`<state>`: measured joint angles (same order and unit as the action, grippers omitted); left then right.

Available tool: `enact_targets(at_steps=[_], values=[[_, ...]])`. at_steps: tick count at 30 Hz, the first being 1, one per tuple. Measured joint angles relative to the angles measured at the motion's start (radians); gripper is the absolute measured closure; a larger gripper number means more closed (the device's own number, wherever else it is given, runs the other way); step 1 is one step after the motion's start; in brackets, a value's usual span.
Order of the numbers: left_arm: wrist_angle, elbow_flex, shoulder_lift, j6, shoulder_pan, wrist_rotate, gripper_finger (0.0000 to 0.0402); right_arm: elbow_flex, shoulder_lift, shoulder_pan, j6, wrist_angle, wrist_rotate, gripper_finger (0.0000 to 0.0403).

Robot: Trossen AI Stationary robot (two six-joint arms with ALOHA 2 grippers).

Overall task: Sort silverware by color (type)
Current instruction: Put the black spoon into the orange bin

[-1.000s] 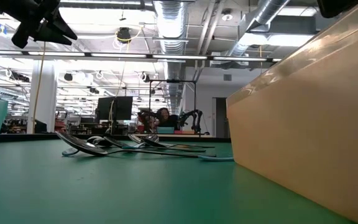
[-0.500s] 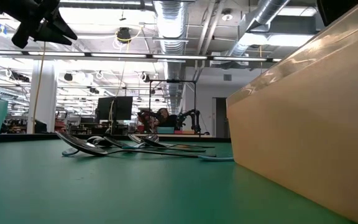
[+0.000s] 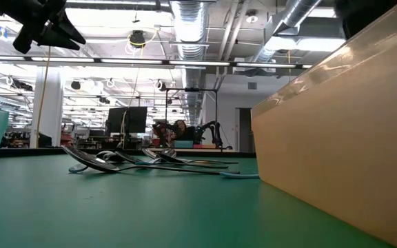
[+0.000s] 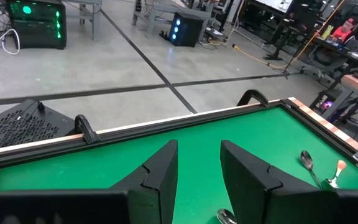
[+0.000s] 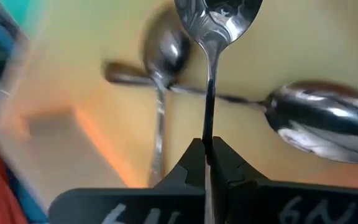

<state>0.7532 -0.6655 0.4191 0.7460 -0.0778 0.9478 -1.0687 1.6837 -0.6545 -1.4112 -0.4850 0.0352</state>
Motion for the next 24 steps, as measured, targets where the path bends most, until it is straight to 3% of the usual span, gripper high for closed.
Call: enact_targets(at_steps=[5,24], values=[[-0.001,0.0,0.0,0.0,0.0,0.0,0.0296,0.0,0.054,0.023,0.025,0.03,0.099,0.0393],[0.023,0.0,0.0,-0.008,0.0,0.006,0.0296,-0.003,0.05,0.057,0.127,0.052,0.095,0.0326]])
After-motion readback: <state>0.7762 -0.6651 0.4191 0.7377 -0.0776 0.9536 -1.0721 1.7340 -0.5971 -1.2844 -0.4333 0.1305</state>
